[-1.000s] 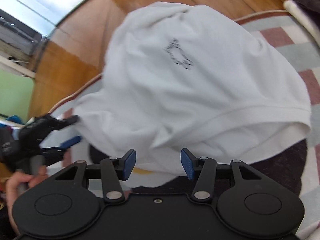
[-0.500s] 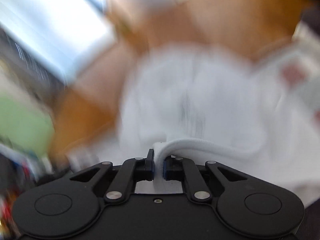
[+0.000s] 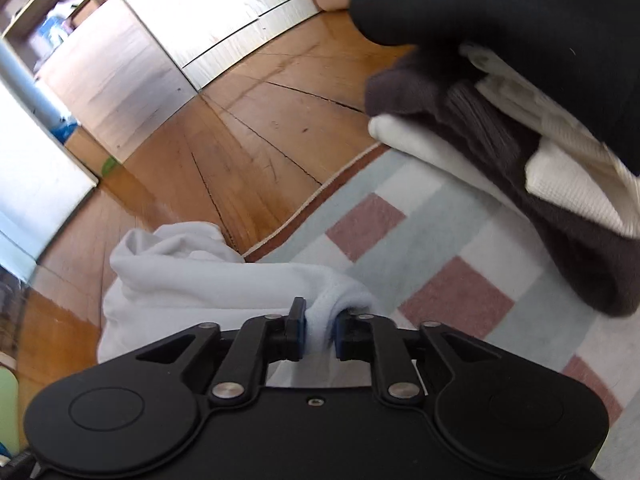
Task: Fold clothes
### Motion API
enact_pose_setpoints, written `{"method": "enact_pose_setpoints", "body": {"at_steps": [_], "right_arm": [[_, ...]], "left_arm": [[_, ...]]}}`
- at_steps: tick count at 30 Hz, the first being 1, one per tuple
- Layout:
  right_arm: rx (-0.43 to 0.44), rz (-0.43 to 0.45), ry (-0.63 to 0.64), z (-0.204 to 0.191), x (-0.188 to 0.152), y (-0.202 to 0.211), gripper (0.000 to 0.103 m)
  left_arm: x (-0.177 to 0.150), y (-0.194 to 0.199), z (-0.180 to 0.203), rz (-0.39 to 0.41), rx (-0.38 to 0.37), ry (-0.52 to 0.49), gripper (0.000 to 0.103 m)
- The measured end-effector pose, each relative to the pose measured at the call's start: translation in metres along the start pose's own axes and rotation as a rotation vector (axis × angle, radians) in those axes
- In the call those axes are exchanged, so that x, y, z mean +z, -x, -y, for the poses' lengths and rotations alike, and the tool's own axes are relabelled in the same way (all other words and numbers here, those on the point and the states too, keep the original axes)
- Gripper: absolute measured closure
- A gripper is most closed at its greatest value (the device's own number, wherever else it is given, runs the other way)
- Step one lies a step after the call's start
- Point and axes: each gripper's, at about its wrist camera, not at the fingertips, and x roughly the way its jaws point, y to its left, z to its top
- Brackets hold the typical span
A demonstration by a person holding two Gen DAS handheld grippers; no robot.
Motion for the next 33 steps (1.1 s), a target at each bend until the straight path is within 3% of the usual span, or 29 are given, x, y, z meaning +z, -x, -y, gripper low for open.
{"method": "enact_pose_setpoints", "body": {"at_steps": [2, 5, 6, 9, 11, 13, 15, 16, 17, 18, 22, 25, 26, 30, 33], "right_arm": [[0.031, -0.011, -0.026, 0.001, -0.003, -0.001, 0.08], [0.069, -0.019, -0.034, 0.0, -0.004, -0.004, 0.073], [0.082, -0.02, -0.036, -0.002, -0.004, -0.005, 0.071], [0.164, -0.046, -0.09, -0.004, -0.007, -0.008, 0.067], [0.275, -0.112, -0.098, -0.009, -0.01, -0.014, 0.057], [0.394, -0.185, -0.1, -0.015, -0.013, -0.021, 0.054], [0.418, -0.245, -0.007, -0.029, -0.017, -0.024, 0.054], [0.422, -0.274, 0.047, -0.037, -0.02, -0.026, 0.063], [0.364, -0.29, 0.15, -0.049, -0.023, -0.026, 0.084], [0.262, -0.267, 0.253, -0.062, -0.026, -0.024, 0.094], [0.219, 0.115, 0.171, -0.056, 0.011, 0.028, 0.095], [0.05, 0.266, 0.131, -0.039, 0.031, 0.041, 0.093], [0.014, 0.253, 0.137, -0.033, 0.031, 0.037, 0.093], [0.003, 0.112, 0.063, -0.002, 0.022, 0.012, 0.089], [0.009, 0.051, 0.01, 0.012, 0.023, 0.001, 0.088]], "left_arm": [[0.001, 0.002, 0.009, -0.009, 0.088, -0.099, 0.023], [-0.003, 0.005, 0.016, 0.027, 0.263, -0.206, 0.024], [-0.004, 0.008, 0.017, 0.042, 0.291, -0.222, 0.027], [0.004, 0.034, 0.002, 0.145, 0.174, -0.103, 0.03], [0.011, 0.048, -0.006, 0.2, 0.112, -0.054, 0.031], [0.013, 0.054, -0.007, 0.218, 0.13, -0.073, 0.031], [0.01, 0.056, -0.004, 0.211, 0.16, -0.11, 0.032], [0.007, 0.056, -0.002, 0.211, 0.173, -0.119, 0.034], [0.002, 0.056, 0.0, 0.225, 0.194, -0.12, 0.04], [-0.003, 0.057, 0.003, 0.246, 0.22, -0.131, 0.044], [-0.012, 0.047, 0.023, 0.272, 0.245, -0.229, 0.044], [-0.008, 0.038, 0.028, 0.228, 0.193, -0.245, 0.041], [-0.008, 0.032, 0.029, 0.199, 0.172, -0.248, 0.04], [-0.013, 0.016, 0.039, 0.106, 0.173, -0.321, 0.04], [-0.028, 0.01, 0.046, 0.016, 0.15, -0.361, 0.031]]}}
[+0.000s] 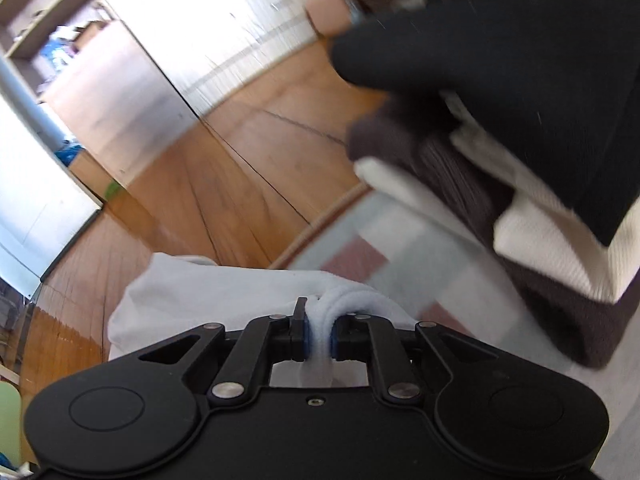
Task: Fold clothes
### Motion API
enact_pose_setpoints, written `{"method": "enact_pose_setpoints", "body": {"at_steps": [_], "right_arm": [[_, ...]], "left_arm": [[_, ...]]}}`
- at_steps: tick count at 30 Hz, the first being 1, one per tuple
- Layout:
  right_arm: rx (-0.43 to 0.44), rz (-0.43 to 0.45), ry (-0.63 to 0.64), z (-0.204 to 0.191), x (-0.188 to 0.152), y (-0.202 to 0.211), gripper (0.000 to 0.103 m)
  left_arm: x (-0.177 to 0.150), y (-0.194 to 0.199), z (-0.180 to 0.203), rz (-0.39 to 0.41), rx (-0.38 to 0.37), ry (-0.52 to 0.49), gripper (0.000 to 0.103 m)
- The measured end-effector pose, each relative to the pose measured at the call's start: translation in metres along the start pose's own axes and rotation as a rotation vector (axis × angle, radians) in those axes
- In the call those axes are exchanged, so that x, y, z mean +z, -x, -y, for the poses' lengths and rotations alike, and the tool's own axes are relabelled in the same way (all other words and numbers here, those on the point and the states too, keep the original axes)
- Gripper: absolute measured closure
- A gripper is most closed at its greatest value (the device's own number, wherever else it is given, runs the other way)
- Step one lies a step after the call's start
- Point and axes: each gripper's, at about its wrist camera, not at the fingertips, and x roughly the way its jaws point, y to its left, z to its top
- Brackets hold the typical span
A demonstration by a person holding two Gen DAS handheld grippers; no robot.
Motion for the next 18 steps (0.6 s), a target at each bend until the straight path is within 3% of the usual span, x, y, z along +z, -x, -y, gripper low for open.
{"method": "enact_pose_setpoints", "body": {"at_steps": [3, 6, 10, 11, 14, 16, 18], "right_arm": [[0.009, 0.004, 0.015, 0.0, -0.003, 0.001, 0.088], [0.014, -0.024, -0.015, 0.005, -0.006, -0.002, 0.081], [0.111, -0.074, -0.088, 0.01, -0.003, -0.006, 0.06], [0.137, -0.082, -0.099, 0.01, -0.003, -0.005, 0.058], [0.213, -0.143, -0.114, 0.004, -0.006, -0.009, 0.047], [0.269, -0.212, -0.105, -0.002, -0.01, -0.016, 0.038], [0.325, -0.322, -0.085, -0.009, -0.018, -0.028, 0.037]], "left_arm": [[-0.013, -0.005, 0.016, -0.026, 0.062, -0.094, 0.031], [-0.012, -0.014, 0.019, -0.032, 0.121, -0.124, 0.031], [-0.005, -0.028, 0.019, -0.034, 0.19, -0.138, 0.031], [-0.007, -0.031, 0.019, -0.037, 0.192, -0.14, 0.031], [-0.015, -0.041, 0.03, -0.037, 0.268, -0.256, 0.033], [-0.021, -0.043, 0.04, -0.008, 0.366, -0.342, 0.052], [-0.025, -0.042, 0.048, 0.031, 0.444, -0.439, 0.086]]}}
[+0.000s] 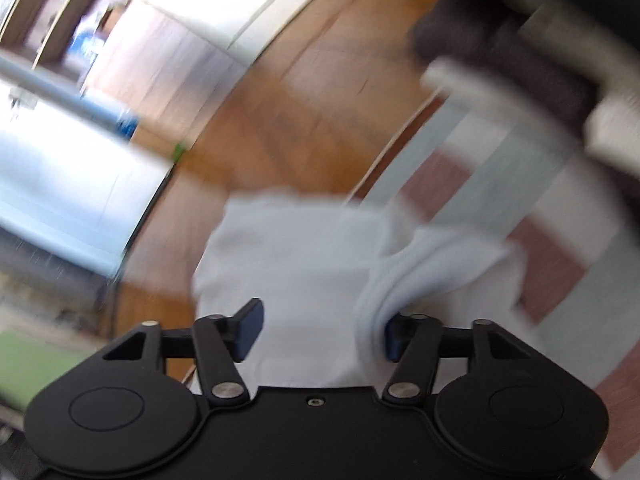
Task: Fold clothes
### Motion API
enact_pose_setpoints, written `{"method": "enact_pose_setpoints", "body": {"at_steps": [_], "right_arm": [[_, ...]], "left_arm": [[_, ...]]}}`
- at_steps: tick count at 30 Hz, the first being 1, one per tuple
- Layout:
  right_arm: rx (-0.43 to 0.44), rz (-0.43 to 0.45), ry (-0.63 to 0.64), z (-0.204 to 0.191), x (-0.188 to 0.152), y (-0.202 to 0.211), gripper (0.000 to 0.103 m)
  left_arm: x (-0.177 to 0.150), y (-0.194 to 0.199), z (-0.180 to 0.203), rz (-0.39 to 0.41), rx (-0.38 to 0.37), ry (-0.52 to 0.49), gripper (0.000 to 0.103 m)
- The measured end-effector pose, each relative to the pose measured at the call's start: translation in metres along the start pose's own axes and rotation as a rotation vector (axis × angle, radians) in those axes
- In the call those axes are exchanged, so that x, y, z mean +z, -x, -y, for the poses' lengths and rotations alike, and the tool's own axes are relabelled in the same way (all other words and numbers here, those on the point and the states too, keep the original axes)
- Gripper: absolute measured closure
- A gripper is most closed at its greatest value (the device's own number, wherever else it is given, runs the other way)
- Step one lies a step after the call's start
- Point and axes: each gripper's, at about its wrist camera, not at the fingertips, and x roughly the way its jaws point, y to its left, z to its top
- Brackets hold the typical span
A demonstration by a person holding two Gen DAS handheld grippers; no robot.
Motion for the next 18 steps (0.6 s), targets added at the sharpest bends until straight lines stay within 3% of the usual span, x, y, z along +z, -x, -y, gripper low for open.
{"method": "enact_pose_setpoints", "body": {"at_steps": [2, 3, 4, 6, 7, 9, 10, 13, 15, 18], "right_arm": [[-0.008, -0.045, 0.046, -0.007, -0.007, -0.008, 0.046], [-0.03, -0.024, 0.098, -0.015, -0.01, -0.005, 0.078], [-0.057, 0.013, 0.159, -0.024, -0.013, 0.0, 0.092], [-0.096, 0.145, 0.239, -0.038, -0.014, 0.02, 0.093], [-0.114, 0.215, 0.275, -0.045, -0.014, 0.03, 0.093], [-0.16, 0.229, 0.298, -0.048, -0.016, 0.03, 0.093], [-0.183, 0.226, 0.305, -0.049, -0.016, 0.028, 0.093], [-0.253, 0.215, 0.328, -0.05, -0.019, 0.022, 0.089], [-0.289, 0.166, 0.312, -0.047, -0.022, 0.013, 0.088], [-0.293, 0.141, 0.318, -0.045, -0.025, 0.012, 0.083]], "left_arm": [[0.004, 0.016, -0.007, 0.089, 0.062, 0.012, 0.091], [0.006, 0.026, -0.013, 0.142, 0.1, 0.031, 0.092], [0.009, 0.04, -0.02, 0.214, 0.175, 0.044, 0.092], [0.012, 0.086, -0.042, 0.419, 0.389, 0.087, 0.091], [0.009, 0.109, -0.056, 0.511, 0.427, 0.142, 0.091], [-0.001, 0.136, -0.084, 0.627, 0.384, 0.238, 0.09], [-0.003, 0.135, -0.095, 0.609, 0.349, 0.267, 0.09], [-0.005, 0.096, -0.126, 0.336, 0.267, 0.389, 0.09], [-0.012, 0.071, -0.149, 0.207, 0.206, 0.517, 0.09], [-0.019, 0.067, -0.173, 0.196, 0.166, 0.645, 0.09]]}}
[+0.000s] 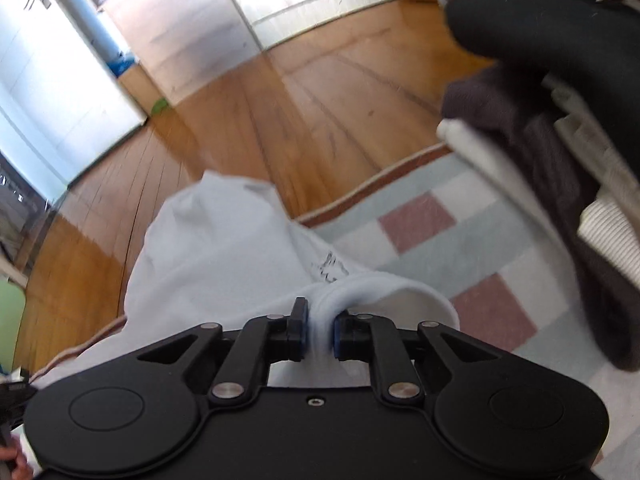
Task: Fold clothes
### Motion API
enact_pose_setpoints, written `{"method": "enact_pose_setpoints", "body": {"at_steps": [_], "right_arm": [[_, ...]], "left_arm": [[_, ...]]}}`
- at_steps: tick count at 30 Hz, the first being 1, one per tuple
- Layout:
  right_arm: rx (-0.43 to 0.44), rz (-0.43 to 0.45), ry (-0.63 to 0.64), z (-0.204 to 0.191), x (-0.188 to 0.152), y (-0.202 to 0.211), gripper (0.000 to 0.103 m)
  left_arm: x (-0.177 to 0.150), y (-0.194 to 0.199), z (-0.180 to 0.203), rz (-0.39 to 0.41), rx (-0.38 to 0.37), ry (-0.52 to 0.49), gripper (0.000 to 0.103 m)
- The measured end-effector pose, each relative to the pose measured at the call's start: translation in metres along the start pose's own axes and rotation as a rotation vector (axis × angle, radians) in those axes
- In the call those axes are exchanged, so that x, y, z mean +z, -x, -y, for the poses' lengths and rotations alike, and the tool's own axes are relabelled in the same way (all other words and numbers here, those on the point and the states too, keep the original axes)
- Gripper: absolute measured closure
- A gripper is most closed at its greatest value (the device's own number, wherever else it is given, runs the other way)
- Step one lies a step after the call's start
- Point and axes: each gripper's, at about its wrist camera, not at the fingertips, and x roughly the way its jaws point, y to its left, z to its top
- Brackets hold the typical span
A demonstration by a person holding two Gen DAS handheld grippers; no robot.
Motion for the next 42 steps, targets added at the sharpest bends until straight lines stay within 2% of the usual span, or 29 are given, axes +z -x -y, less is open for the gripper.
{"method": "enact_pose_setpoints", "body": {"at_steps": [1, 3, 4, 6, 7, 9, 11, 12, 14, 16, 17, 19, 20, 21, 23, 24, 25, 26, 27, 29, 30, 33, 35, 36, 37, 40, 42], "right_arm": [[0.0, 0.004, 0.005, 0.0, 0.0, 0.001, 0.079], [0.001, 0.012, 0.015, 0.0, -0.001, 0.002, 0.079], [0.019, 0.012, 0.023, -0.002, 0.0, 0.003, 0.082], [0.071, 0.01, 0.043, -0.006, 0.002, 0.007, 0.083], [0.097, 0.009, 0.053, -0.009, 0.003, 0.008, 0.083], [0.144, -0.011, 0.052, -0.015, 0.003, 0.009, 0.082], [0.153, -0.03, 0.086, -0.026, -0.001, 0.009, 0.081], [0.146, -0.038, 0.116, -0.032, -0.004, 0.009, 0.081], [0.137, -0.058, 0.176, -0.045, -0.008, 0.011, 0.08], [0.142, -0.082, 0.224, -0.057, -0.01, 0.015, 0.08], [0.145, -0.095, 0.248, -0.063, -0.011, 0.017, 0.08], [0.144, -0.114, 0.288, -0.075, -0.011, 0.02, 0.081], [0.131, -0.112, 0.295, -0.08, -0.009, 0.022, 0.081], [0.107, -0.096, 0.301, -0.085, -0.006, 0.025, 0.081], [0.029, -0.046, 0.339, -0.097, -0.004, 0.032, 0.081], [-0.03, -0.011, 0.381, -0.104, -0.006, 0.034, 0.081], [-0.101, 0.023, 0.431, -0.11, -0.01, 0.035, 0.08], [-0.161, 0.051, 0.473, -0.117, -0.015, 0.034, 0.08], [-0.14, 0.046, 0.498, -0.123, -0.021, 0.032, 0.08], [-0.041, 0.01, 0.535, -0.136, -0.033, 0.028, 0.08], [0.052, -0.027, 0.538, -0.143, -0.039, 0.024, 0.08], [0.346, -0.164, 0.586, -0.177, -0.062, 0.009, 0.077], [0.498, -0.258, 0.667, -0.208, -0.08, -0.004, 0.069], [0.55, -0.292, 0.716, -0.224, -0.09, -0.011, 0.063], [0.575, -0.317, 0.776, -0.241, -0.1, -0.019, 0.057], [0.6, -0.387, 0.959, -0.284, -0.132, -0.047, 0.056], [0.579, -0.423, 1.053, -0.301, -0.151, -0.068, 0.056]], "left_arm": [[0.003, 0.004, -0.004, 0.028, 0.01, 0.012, 0.09], [0.009, 0.025, -0.001, 0.153, 0.051, -0.024, 0.091], [0.012, 0.04, 0.006, 0.254, 0.092, -0.07, 0.091], [0.012, 0.079, 0.016, 0.494, 0.193, -0.177, 0.091], [0.013, 0.092, 0.016, 0.573, 0.214, -0.188, 0.091], [0.02, 0.103, 0.004, 0.623, 0.218, -0.144, 0.09], [0.034, 0.091, -0.021, 0.532, 0.196, -0.055, 0.09], [0.042, 0.077, -0.035, 0.451, 0.19, -0.025, 0.091], [0.054, 0.048, -0.052, 0.317, 0.222, -0.045, 0.092], [0.061, 0.038, -0.062, 0.274, 0.225, -0.052, 0.092], [0.063, 0.038, -0.066, 0.274, 0.217, -0.044, 0.092], [0.066, 0.048, -0.07, 0.327, 0.198, -0.026, 0.092], [0.068, 0.054, -0.07, 0.37, 0.217, -0.029, 0.092], [0.072, 0.062, -0.067, 0.439, 0.276, -0.051, 0.091], [0.074, 0.069, -0.061, 0.548, 0.447, -0.097, 0.09], [0.075, 0.068, -0.062, 0.558, 0.508, -0.106, 0.089], [0.077, 0.064, -0.067, 0.533, 0.523, -0.098, 0.089], [0.079, 0.054, -0.076, 0.46, 0.473, -0.065, 0.089], [0.082, 0.044, -0.086, 0.388, 0.422, -0.032, 0.089], [0.084, 0.025, -0.107, 0.255, 0.317, 0.068, 0.089], [0.085, 0.018, -0.119, 0.208, 0.281, 0.123, 0.089], [0.086, 0.012, -0.147, 0.178, 0.272, 0.253, 0.089], [0.086, 0.012, -0.163, 0.172, 0.265, 0.331, 0.089], [0.085, 0.009, -0.174, 0.159, 0.236, 0.383, 0.089], [0.083, 0.004, -0.183, 0.142, 0.204, 0.425, 0.089], [0.074, -0.005, -0.196, 0.085, 0.153, 0.48, 0.089], [0.072, -0.008, -0.205, 0.083, 0.14, 0.506, 0.089]]}}
